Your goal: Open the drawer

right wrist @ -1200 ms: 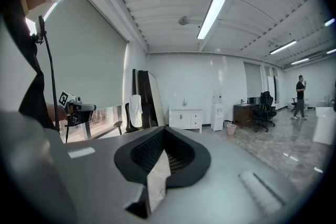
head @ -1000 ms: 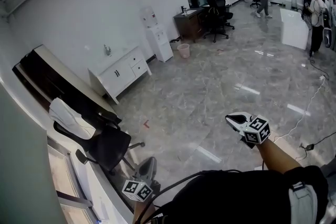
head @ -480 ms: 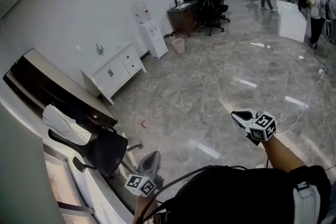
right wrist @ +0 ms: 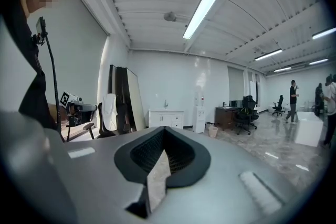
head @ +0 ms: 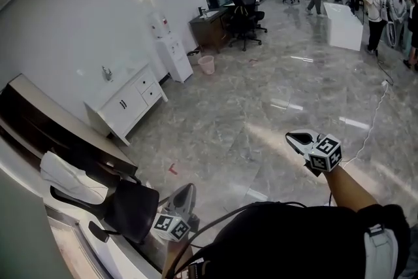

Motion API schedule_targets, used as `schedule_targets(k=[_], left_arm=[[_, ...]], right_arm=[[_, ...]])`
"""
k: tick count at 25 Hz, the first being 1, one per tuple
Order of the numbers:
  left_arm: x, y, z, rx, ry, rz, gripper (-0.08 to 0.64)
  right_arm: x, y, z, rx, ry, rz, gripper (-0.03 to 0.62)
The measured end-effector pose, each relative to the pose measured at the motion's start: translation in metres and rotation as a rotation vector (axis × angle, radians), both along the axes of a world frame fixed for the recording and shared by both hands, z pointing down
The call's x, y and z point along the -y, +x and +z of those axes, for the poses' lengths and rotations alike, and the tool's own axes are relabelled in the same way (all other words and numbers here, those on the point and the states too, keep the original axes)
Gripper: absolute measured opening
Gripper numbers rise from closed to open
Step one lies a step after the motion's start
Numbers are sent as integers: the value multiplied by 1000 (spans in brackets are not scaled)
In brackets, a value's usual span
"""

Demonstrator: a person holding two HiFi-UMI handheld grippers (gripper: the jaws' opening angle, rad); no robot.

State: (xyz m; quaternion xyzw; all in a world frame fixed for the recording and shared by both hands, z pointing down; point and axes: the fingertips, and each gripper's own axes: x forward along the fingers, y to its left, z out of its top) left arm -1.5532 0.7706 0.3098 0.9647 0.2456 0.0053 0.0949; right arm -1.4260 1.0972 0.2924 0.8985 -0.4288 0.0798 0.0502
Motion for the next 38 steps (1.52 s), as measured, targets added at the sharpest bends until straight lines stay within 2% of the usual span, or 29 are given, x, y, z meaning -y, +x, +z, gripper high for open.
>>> schedule_targets(k=[7, 17, 21, 28, 34, 38], left_arm=[[91, 20, 8, 7, 1, -4, 0], [154, 51, 34, 65, -34, -90, 0], [157, 80, 32, 52, -21, -125, 0], [150, 154, 17, 37, -16, -228, 0], [110, 228, -2, 3, -4, -258, 0], [84, 276, 1, 22, -4, -256, 0]], right_arm=[[87, 18, 2, 4, -4, 4, -3], [168, 81, 19, 38, -17, -90, -3], [182, 122, 24, 38, -17, -141, -3], [185, 228, 6, 16, -1, -224, -3], [155, 303, -5, -6, 4, -276, -3], [131, 352, 2, 11, 10, -276, -3]])
